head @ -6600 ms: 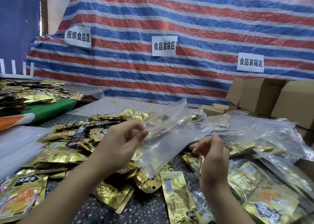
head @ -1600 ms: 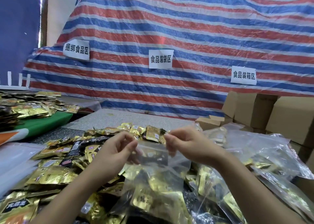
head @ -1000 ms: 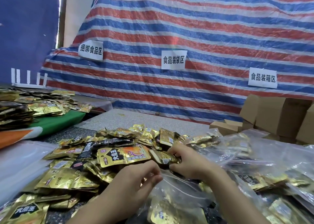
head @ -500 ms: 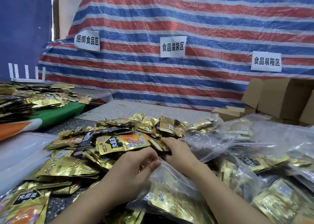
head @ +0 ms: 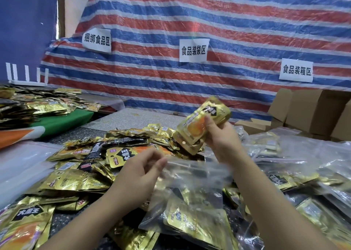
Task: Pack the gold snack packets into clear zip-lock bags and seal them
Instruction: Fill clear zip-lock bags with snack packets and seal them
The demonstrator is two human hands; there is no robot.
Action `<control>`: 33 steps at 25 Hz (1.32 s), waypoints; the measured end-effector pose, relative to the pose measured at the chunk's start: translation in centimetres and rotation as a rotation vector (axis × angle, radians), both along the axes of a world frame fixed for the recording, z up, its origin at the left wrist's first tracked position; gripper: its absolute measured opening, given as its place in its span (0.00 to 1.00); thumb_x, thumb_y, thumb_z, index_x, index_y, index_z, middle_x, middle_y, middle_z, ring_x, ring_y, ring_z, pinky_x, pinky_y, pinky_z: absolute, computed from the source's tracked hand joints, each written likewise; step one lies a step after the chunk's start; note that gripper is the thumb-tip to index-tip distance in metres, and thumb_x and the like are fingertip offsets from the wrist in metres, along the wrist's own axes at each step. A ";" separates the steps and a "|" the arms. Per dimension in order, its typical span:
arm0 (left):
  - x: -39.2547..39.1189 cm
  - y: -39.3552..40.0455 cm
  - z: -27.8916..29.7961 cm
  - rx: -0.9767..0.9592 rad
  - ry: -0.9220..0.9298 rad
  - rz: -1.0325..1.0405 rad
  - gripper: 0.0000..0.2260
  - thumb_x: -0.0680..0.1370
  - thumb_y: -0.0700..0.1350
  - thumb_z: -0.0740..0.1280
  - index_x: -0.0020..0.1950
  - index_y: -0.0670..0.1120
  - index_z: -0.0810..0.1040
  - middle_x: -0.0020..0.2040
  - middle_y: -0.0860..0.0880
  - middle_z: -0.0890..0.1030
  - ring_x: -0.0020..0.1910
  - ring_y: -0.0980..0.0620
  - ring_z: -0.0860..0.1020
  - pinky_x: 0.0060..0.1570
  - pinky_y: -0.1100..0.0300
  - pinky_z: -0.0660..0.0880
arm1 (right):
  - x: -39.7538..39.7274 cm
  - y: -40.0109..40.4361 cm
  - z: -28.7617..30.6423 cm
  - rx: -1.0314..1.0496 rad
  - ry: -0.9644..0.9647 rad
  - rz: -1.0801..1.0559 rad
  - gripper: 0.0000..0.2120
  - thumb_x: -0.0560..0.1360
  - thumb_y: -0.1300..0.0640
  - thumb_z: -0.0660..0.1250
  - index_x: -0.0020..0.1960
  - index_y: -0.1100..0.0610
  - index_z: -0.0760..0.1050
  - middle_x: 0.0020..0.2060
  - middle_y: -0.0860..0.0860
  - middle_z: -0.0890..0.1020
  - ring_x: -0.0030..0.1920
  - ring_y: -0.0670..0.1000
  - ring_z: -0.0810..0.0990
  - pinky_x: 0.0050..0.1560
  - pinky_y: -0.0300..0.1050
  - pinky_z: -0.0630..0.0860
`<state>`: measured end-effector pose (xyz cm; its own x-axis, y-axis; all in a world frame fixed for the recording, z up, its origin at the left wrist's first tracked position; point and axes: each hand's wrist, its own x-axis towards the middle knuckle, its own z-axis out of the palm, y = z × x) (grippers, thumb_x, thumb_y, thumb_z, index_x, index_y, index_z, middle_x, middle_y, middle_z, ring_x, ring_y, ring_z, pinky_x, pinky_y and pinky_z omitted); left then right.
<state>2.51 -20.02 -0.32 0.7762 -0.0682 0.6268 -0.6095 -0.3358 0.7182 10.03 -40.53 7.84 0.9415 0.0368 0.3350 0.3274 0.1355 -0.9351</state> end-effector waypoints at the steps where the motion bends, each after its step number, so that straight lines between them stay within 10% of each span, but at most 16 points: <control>1: -0.1 0.0 0.2 -0.037 0.017 0.012 0.06 0.76 0.58 0.63 0.45 0.58 0.77 0.40 0.51 0.84 0.37 0.43 0.82 0.38 0.44 0.78 | -0.6 -0.2 0.9 0.112 0.003 0.074 0.16 0.75 0.50 0.67 0.55 0.62 0.77 0.47 0.54 0.87 0.49 0.55 0.86 0.47 0.47 0.83; 10: -0.4 -0.1 0.4 -0.020 0.006 0.046 0.12 0.77 0.60 0.63 0.45 0.54 0.80 0.40 0.55 0.83 0.41 0.58 0.84 0.41 0.46 0.81 | -3.2 -1.0 4.1 0.310 -0.068 0.349 0.21 0.74 0.51 0.66 0.62 0.63 0.73 0.54 0.59 0.85 0.54 0.56 0.85 0.48 0.46 0.83; 13: -0.7 -0.4 0.5 -0.050 0.018 0.038 0.24 0.78 0.65 0.57 0.44 0.48 0.82 0.38 0.51 0.84 0.39 0.59 0.84 0.41 0.45 0.80 | -3.1 -1.2 3.9 0.147 -0.059 0.332 0.24 0.74 0.51 0.66 0.65 0.64 0.72 0.53 0.59 0.84 0.51 0.56 0.84 0.49 0.48 0.83; 19: -0.5 -0.5 0.5 -0.024 0.057 0.058 0.10 0.76 0.54 0.60 0.44 0.56 0.81 0.41 0.53 0.85 0.39 0.48 0.83 0.40 0.42 0.78 | -3.2 -1.4 3.1 -0.180 -0.136 0.404 0.16 0.74 0.50 0.69 0.55 0.61 0.77 0.46 0.56 0.86 0.47 0.55 0.85 0.47 0.47 0.82; 33: -0.9 -0.3 1.4 -0.134 0.103 0.058 0.13 0.81 0.44 0.62 0.44 0.58 0.82 0.45 0.53 0.85 0.41 0.54 0.84 0.40 0.52 0.80 | -5.0 -1.3 4.2 -0.880 -0.210 0.380 0.11 0.74 0.51 0.71 0.54 0.54 0.79 0.48 0.49 0.86 0.50 0.50 0.85 0.53 0.46 0.80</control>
